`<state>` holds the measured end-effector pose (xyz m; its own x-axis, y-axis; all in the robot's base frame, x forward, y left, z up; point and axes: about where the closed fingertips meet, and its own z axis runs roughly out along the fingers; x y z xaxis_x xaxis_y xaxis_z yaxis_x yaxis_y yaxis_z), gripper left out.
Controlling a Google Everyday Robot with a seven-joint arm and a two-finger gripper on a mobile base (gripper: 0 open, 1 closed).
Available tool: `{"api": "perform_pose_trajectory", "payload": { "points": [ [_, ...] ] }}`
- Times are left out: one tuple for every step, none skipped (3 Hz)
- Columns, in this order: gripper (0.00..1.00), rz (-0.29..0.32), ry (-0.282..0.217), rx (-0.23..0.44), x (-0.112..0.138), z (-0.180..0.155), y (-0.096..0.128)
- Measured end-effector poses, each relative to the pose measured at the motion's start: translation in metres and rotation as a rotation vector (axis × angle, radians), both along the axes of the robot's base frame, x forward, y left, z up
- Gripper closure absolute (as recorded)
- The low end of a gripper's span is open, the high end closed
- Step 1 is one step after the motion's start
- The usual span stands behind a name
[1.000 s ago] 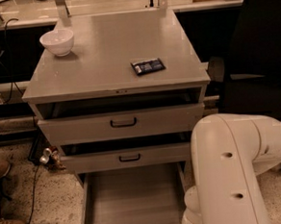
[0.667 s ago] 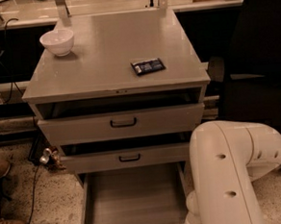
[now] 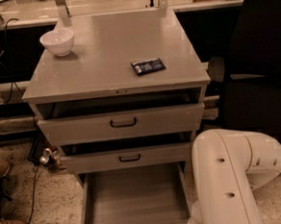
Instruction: Close bottom drawer
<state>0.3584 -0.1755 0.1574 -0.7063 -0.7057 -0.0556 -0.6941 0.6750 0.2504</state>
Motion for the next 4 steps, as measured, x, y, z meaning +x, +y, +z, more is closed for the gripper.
{"api": "perform_pose_trajectory", "payload": {
  "points": [
    [1.00,-0.010,-0.066,0.040,0.017,-0.005,0.009],
    [1.00,-0.010,-0.066,0.040,0.017,-0.005,0.009],
    [1.00,0.006,-0.145,0.144,0.045,-0.010,0.041],
    [1.00,0.006,-0.145,0.144,0.045,-0.010,0.041]
  ]
}}
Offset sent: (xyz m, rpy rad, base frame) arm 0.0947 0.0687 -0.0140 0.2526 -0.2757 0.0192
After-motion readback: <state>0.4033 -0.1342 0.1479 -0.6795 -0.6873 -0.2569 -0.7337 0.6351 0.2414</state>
